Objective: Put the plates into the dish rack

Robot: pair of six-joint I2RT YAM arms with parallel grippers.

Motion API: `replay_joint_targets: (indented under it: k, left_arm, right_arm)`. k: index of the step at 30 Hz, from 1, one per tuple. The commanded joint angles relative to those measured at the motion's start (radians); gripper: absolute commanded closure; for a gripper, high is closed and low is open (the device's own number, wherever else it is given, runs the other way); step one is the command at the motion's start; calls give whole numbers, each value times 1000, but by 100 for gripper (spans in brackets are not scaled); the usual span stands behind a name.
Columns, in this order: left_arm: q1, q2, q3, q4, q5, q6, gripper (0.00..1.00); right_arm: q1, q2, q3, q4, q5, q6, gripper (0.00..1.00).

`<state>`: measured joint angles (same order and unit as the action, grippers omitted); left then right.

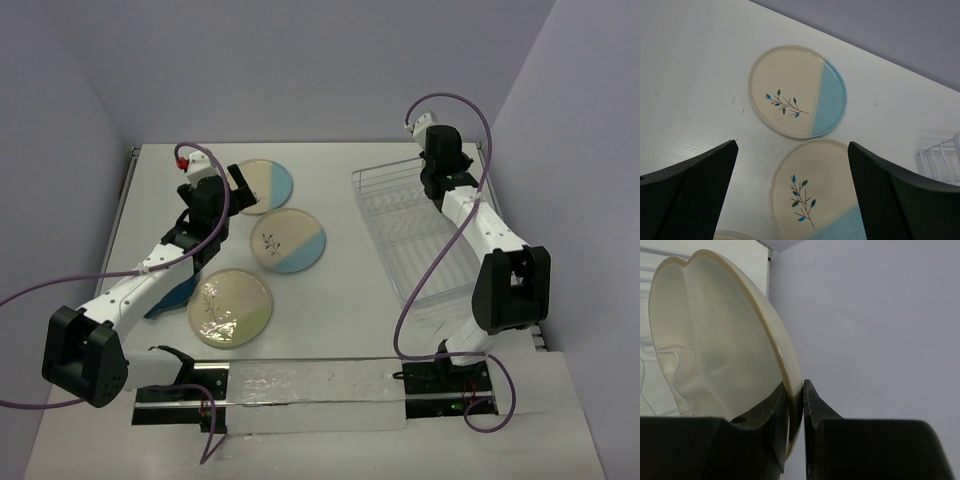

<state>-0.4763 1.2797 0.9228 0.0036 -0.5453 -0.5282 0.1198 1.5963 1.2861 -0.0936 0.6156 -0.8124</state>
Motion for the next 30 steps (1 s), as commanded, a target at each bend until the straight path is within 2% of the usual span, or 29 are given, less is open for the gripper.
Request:
replay_joint_targets:
  k: [1, 9, 20, 22, 28, 30]
  left_arm:
    - [5, 3, 50, 7, -2, 14, 1]
    - [5, -7, 44, -1, -3, 11, 1]
    - [5, 6, 52, -1, 9, 18, 1]
    - [5, 13, 55, -1, 11, 20, 1]
    - [5, 34, 71, -1, 13, 24, 1]
    - [5, 40, 78, -1, 12, 25, 1]
  right_arm:
    - [4, 12, 16, 161, 133, 39, 100]
    - [5, 37, 4, 155, 128, 44, 99]
    - [-30, 50, 8, 30, -46, 97, 86]
    - [-34, 59, 8, 14, -67, 92, 82]
    - [-44, 92, 21, -25, -75, 88, 58]
    - [-44, 100, 28, -39, -64, 86, 54]
